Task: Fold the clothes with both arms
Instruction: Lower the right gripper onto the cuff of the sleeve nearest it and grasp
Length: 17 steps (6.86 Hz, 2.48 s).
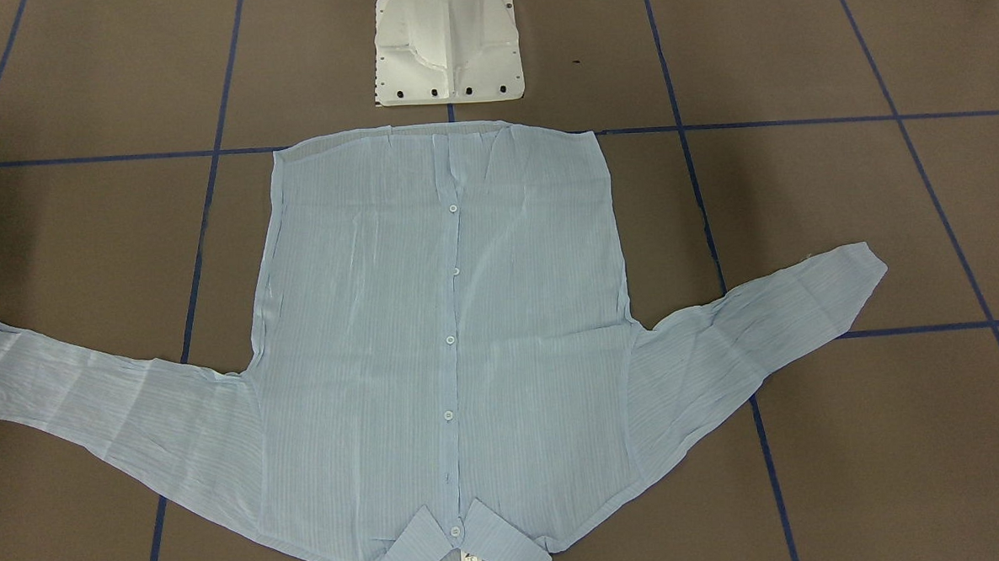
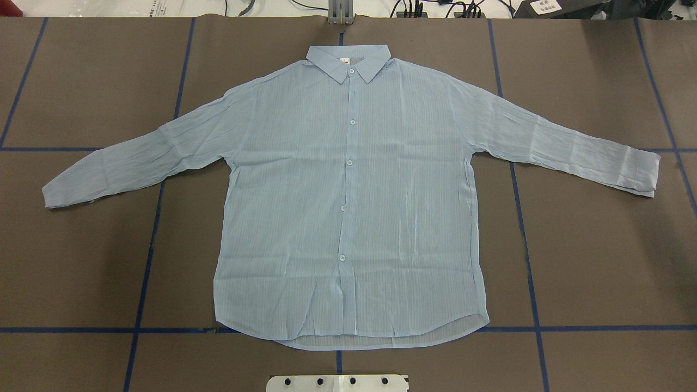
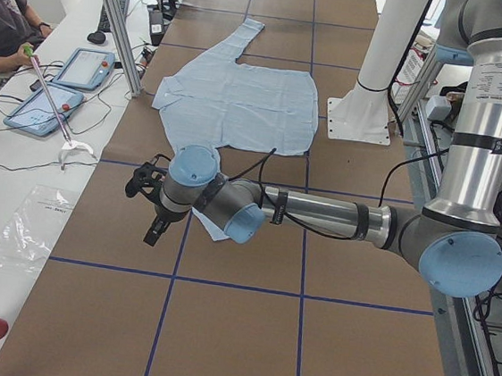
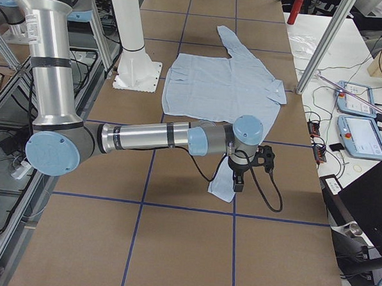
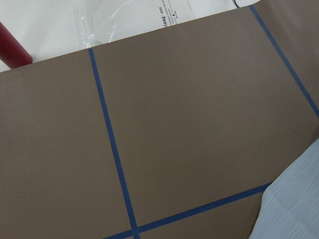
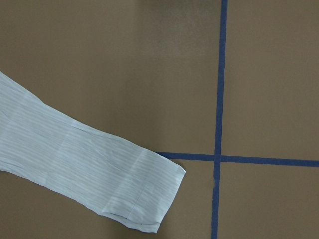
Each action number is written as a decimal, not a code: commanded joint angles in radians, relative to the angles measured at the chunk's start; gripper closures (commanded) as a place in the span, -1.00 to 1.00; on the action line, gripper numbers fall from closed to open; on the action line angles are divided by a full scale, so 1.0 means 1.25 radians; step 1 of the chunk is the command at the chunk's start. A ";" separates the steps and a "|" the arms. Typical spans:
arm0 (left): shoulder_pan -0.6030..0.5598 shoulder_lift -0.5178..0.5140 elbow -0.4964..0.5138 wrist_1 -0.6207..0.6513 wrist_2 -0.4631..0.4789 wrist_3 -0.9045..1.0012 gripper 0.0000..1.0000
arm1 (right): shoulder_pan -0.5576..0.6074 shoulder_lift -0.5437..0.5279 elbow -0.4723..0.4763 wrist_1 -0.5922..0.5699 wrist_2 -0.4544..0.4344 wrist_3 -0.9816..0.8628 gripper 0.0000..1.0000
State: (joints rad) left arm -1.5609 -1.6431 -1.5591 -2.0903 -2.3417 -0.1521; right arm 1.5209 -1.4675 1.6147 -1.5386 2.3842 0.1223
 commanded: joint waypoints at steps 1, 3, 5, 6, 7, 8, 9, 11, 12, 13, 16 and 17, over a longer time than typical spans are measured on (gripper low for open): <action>0.002 -0.006 -0.019 0.012 0.007 0.021 -1.00 | 0.010 -0.009 0.004 0.010 0.000 -0.008 -1.00; -0.001 0.010 -0.024 0.008 0.006 0.024 -1.00 | 0.009 -0.007 0.005 0.015 0.008 -0.007 -1.00; -0.001 0.038 -0.056 0.001 -0.001 0.024 -1.00 | -0.004 -0.028 -0.004 0.021 0.009 -0.002 -1.00; -0.001 0.055 -0.085 0.000 -0.001 0.022 -1.00 | -0.036 -0.049 -0.004 0.078 0.052 0.004 -1.00; -0.001 0.066 -0.088 0.000 -0.002 0.025 -1.00 | -0.113 -0.057 -0.018 0.145 0.063 0.016 -1.00; 0.001 0.077 -0.089 0.000 -0.001 0.024 -1.00 | -0.200 -0.028 -0.053 0.161 0.031 0.094 -1.00; 0.001 0.079 -0.105 -0.009 -0.002 0.022 -1.00 | -0.232 0.003 -0.077 0.167 -0.021 0.143 -1.00; 0.001 0.079 -0.109 -0.010 0.001 0.021 -1.00 | -0.237 0.008 -0.112 0.167 -0.019 0.166 -0.98; 0.001 0.079 -0.109 -0.010 0.001 0.021 -1.00 | -0.237 0.024 -0.137 0.167 -0.024 0.283 -0.91; 0.001 0.079 -0.109 -0.010 0.001 0.021 -1.00 | -0.234 0.063 -0.211 0.203 -0.048 0.360 -0.80; 0.001 0.079 -0.121 -0.010 0.003 0.022 -1.00 | -0.231 0.063 -0.325 0.383 -0.064 0.362 -0.59; 0.001 0.079 -0.123 -0.009 0.004 0.022 -1.00 | -0.226 0.069 -0.333 0.397 -0.076 0.362 -0.60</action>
State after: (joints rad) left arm -1.5601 -1.5444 -1.7087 -2.1028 -2.3388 -0.1244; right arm 1.2333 -1.3870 1.2164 -1.0724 2.3014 0.5741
